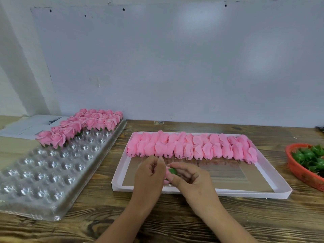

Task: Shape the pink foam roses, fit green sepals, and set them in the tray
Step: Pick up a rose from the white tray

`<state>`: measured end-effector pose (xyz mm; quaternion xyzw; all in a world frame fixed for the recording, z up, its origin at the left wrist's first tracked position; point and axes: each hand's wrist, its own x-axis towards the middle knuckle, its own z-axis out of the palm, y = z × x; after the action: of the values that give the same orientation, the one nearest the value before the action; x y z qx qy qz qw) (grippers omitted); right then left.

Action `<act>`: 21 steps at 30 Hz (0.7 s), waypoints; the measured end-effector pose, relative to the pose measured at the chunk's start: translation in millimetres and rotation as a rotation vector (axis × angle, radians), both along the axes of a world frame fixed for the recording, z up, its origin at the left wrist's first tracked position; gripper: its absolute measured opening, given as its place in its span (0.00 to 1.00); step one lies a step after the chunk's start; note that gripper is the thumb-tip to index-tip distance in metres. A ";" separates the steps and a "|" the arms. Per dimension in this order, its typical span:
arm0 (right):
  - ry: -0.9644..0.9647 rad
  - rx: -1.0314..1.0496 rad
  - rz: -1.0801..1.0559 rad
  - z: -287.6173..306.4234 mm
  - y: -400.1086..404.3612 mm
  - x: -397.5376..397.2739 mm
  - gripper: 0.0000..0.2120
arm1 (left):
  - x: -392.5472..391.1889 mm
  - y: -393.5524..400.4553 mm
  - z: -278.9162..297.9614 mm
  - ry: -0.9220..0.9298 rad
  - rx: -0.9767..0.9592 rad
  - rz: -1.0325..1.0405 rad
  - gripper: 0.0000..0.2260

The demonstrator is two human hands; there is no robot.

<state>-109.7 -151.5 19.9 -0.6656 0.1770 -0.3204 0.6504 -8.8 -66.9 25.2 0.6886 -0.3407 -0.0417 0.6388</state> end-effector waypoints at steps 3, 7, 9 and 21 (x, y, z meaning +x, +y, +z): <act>0.000 -0.054 0.016 -2.5 -1.1 -0.4 0.14 | 2.7 -0.5 -2.6 0.017 -0.005 -0.002 0.19; 0.028 -0.113 0.026 -2.9 -2.0 -1.2 0.15 | 5.1 -0.8 -4.6 0.040 0.027 0.004 0.21; 0.023 -0.098 0.042 -2.7 -2.1 -1.3 0.16 | 5.4 -0.7 -4.8 0.060 0.030 0.016 0.21; 0.009 -0.048 0.001 -3.3 -3.1 -1.8 0.13 | 4.4 -0.1 -6.0 0.111 0.004 0.008 0.17</act>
<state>-111.4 -154.7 16.6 -0.6825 0.1715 -0.3212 0.6337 -4.5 -67.0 19.2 0.6878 -0.3020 -0.0779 0.6555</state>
